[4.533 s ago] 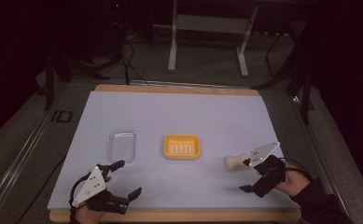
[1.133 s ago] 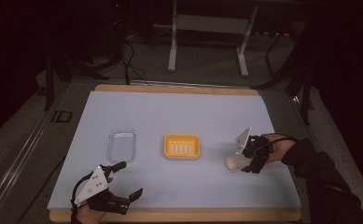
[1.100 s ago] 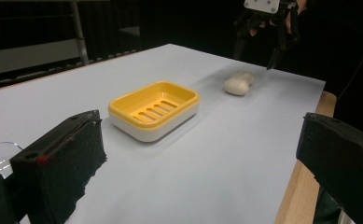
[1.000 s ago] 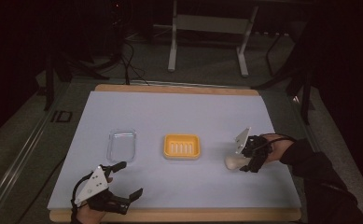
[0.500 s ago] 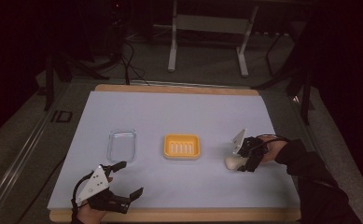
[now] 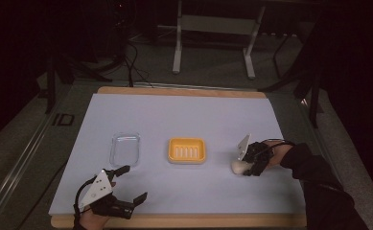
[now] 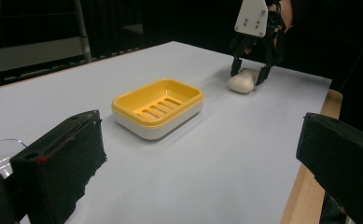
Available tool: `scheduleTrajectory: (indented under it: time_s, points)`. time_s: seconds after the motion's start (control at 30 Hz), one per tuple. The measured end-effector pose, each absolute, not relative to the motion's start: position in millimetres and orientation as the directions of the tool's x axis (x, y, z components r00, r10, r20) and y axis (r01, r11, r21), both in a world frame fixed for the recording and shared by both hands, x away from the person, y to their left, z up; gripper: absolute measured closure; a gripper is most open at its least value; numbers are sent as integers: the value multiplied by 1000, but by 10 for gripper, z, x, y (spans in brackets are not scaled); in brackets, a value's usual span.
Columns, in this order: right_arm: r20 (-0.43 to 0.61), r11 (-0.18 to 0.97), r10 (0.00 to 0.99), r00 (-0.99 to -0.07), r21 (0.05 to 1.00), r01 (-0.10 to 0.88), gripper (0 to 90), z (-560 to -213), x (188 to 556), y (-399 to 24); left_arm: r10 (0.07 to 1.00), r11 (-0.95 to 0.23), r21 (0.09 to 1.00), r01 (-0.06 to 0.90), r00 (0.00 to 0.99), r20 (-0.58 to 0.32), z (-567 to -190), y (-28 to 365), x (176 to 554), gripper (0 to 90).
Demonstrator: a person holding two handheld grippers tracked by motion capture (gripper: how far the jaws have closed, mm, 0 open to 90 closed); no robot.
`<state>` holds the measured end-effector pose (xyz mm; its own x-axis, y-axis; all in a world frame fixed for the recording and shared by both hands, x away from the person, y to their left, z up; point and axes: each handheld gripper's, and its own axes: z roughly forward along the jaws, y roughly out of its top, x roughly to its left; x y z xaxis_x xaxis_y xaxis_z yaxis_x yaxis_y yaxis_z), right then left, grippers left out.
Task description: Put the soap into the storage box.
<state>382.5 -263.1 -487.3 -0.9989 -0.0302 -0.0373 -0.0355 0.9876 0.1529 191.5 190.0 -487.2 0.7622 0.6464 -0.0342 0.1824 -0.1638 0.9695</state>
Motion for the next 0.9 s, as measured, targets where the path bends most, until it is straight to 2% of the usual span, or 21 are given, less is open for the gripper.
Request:
scheduleTrajectory:
  time_s: [0.23,0.5,0.7,0.9]
  points:
    - [-46,989,-41,-998,143,-47,412,-4927,3820,-2615,647,-163,970,182,762,-34,-4873,1902,1916,11]
    - [-30,988,-34,-999,147,-38,494,-4967,3834,-2624,646,-164,970,180,763,-32,-4873,1902,1914,11]
    - [-7,990,2,-1000,138,1,499,-4949,3859,-2637,646,-163,970,179,763,-32,-4872,1902,1913,11]
    - [4,984,20,-1000,175,21,500,-4851,3878,-2649,645,-163,971,177,763,-31,-4873,1903,1914,12]
